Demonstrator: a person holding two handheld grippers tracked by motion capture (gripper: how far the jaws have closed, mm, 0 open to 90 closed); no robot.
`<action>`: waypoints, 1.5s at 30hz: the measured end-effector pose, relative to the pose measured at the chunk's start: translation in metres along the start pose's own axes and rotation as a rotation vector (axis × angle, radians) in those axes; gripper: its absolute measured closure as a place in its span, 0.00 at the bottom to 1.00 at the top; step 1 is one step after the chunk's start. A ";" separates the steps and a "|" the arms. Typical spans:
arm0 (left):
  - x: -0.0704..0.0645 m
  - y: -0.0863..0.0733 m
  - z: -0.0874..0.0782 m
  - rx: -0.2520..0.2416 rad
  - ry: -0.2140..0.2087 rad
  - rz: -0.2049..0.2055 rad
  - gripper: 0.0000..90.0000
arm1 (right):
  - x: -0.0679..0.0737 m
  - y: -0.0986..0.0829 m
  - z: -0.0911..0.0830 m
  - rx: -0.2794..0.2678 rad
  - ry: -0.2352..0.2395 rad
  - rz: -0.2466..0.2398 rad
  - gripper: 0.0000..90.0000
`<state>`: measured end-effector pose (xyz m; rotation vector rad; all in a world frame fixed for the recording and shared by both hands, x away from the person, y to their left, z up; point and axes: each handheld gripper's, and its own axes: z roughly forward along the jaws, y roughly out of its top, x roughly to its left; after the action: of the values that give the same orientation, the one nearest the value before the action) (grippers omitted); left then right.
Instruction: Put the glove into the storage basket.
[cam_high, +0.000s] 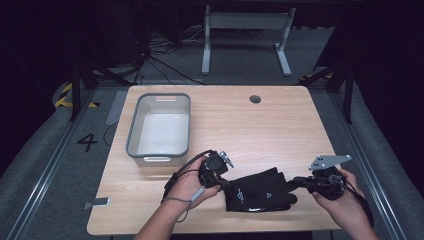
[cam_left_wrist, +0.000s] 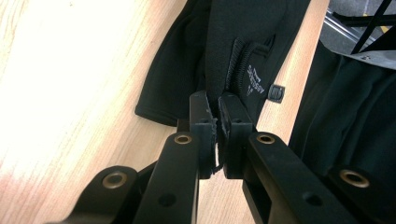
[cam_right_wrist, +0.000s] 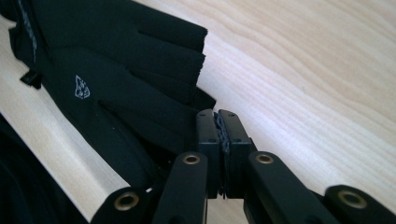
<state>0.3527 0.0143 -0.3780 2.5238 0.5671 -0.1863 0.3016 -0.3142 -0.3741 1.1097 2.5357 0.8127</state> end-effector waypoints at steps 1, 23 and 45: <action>0.001 0.001 0.000 0.004 -0.001 0.003 0.95 | 0.001 -0.001 0.000 0.007 0.000 -0.002 0.98; 0.013 0.009 0.018 0.035 0.031 -0.027 0.95 | 0.007 -0.011 0.017 0.089 -0.003 0.014 0.98; 0.012 0.010 0.023 0.017 0.117 -0.052 0.66 | 0.001 -0.012 0.027 0.089 -0.069 -0.001 0.83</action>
<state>0.3673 -0.0017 -0.3958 2.5507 0.6800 -0.0627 0.3052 -0.3094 -0.4030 1.1426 2.5366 0.6549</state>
